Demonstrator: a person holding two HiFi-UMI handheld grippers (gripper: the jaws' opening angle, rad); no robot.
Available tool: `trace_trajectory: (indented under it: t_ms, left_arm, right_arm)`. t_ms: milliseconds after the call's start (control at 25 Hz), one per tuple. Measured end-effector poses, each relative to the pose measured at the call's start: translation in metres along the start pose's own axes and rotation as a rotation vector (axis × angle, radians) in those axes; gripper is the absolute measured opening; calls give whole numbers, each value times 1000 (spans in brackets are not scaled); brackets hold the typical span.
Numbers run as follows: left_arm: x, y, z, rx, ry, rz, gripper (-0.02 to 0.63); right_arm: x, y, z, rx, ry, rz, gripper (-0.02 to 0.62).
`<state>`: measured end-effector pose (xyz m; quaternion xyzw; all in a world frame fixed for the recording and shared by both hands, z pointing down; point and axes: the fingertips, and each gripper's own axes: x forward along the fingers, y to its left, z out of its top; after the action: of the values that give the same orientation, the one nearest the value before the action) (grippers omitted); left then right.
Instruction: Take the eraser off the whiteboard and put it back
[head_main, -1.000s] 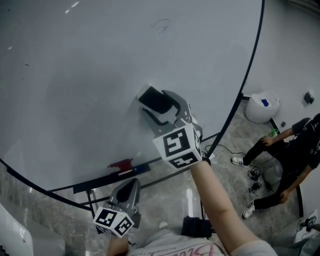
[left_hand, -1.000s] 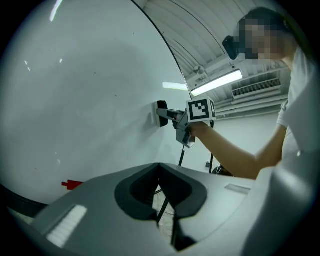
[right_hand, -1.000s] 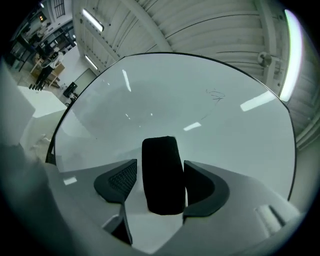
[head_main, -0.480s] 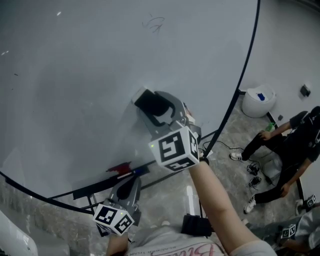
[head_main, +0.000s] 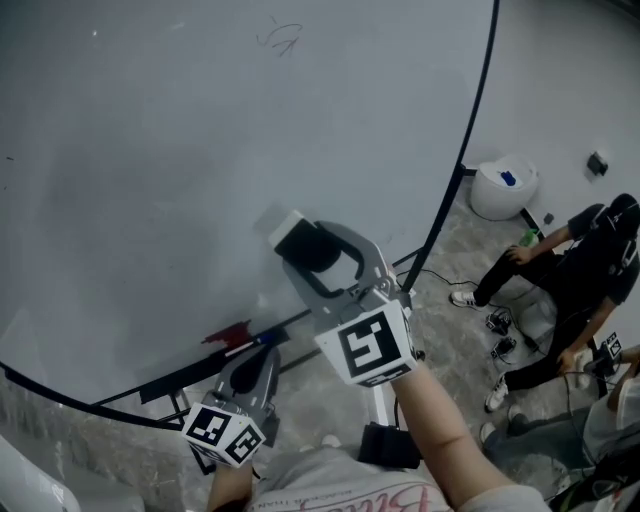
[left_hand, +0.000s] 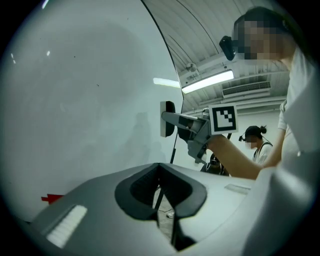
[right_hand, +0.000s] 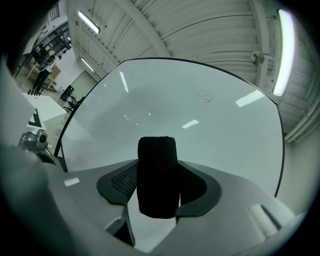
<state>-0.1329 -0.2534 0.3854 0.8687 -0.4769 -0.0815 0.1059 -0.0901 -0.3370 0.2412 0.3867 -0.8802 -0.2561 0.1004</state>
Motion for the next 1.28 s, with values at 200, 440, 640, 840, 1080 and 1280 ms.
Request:
trace_trajectory:
  t_ms: [200, 440, 640, 840, 1080, 1280]
  left_arm:
    - [7, -6, 3, 7, -7, -6, -2]
    - [11, -13, 10, 38, -30, -20, -2]
    - [11, -18, 16, 62, -46, -22, -2]
    - [11, -22, 16, 78, -33, -45, -2]
    - [12, -26, 14, 104, -17, -58, -2]
    - [12, -25, 16, 110, -21, -52, -2]
  right_arm:
    - [-26, 15, -22, 78, 33, 9, 230]
    - [-55, 34, -47, 180, 49, 21, 230]
    - [-71, 48, -64, 305, 50, 40, 230]
    - [-77, 62, -80, 419, 51, 56, 230]
    - [-78, 66, -83, 414, 60, 58, 232]
    - [-78, 69, -82, 404, 64, 61, 232]
